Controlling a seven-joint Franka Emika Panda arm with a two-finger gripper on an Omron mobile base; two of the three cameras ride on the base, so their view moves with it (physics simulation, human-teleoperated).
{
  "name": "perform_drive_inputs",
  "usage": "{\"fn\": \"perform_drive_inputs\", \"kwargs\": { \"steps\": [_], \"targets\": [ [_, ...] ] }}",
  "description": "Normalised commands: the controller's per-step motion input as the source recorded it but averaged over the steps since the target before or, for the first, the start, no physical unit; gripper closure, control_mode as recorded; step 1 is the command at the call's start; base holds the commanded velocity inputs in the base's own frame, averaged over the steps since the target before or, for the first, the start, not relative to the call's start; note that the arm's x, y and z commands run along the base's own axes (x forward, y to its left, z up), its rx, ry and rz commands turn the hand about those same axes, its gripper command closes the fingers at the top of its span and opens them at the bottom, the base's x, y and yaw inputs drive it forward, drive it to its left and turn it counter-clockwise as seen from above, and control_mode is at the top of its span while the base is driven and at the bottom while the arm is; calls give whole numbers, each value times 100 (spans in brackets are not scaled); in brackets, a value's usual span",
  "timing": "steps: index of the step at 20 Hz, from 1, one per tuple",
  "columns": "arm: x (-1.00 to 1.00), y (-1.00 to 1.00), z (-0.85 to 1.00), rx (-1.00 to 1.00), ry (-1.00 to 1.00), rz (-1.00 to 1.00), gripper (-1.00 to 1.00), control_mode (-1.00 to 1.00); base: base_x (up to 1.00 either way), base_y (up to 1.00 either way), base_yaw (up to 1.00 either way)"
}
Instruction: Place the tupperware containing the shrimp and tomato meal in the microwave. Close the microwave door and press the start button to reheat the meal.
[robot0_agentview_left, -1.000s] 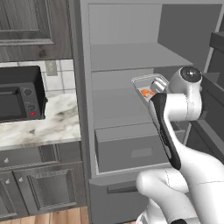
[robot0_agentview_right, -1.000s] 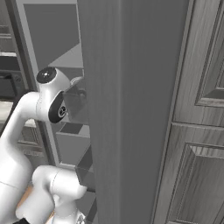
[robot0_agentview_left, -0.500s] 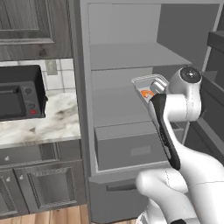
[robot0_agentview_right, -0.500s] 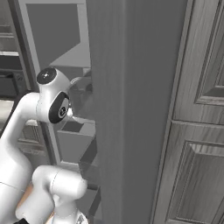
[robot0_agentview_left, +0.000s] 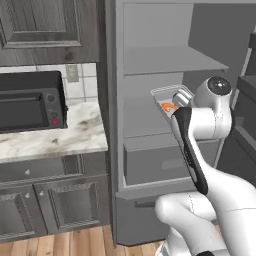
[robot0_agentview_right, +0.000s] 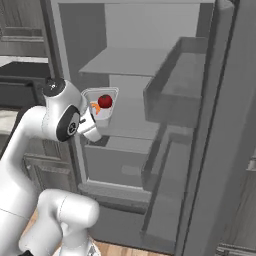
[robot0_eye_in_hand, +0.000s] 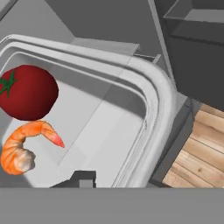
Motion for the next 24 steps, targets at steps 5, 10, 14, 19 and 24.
{"fn": "perform_drive_inputs", "kwargs": {
  "steps": [5, 10, 14, 19, 24],
  "targets": [
    [0, 0, 0, 0, 0, 0, 100, 100, -10, 57, -12],
    [0, 0, 0, 0, 0, 0, 100, 100, -33, 45, -15],
    [0, 0, 0, 0, 0, 0, 100, 100, -26, 52, -4],
    [0, 0, 0, 0, 0, 0, 100, 100, -23, 31, 27],
    [0, 0, 0, 0, 0, 0, 100, 100, -23, 21, 50]
  ]
}}
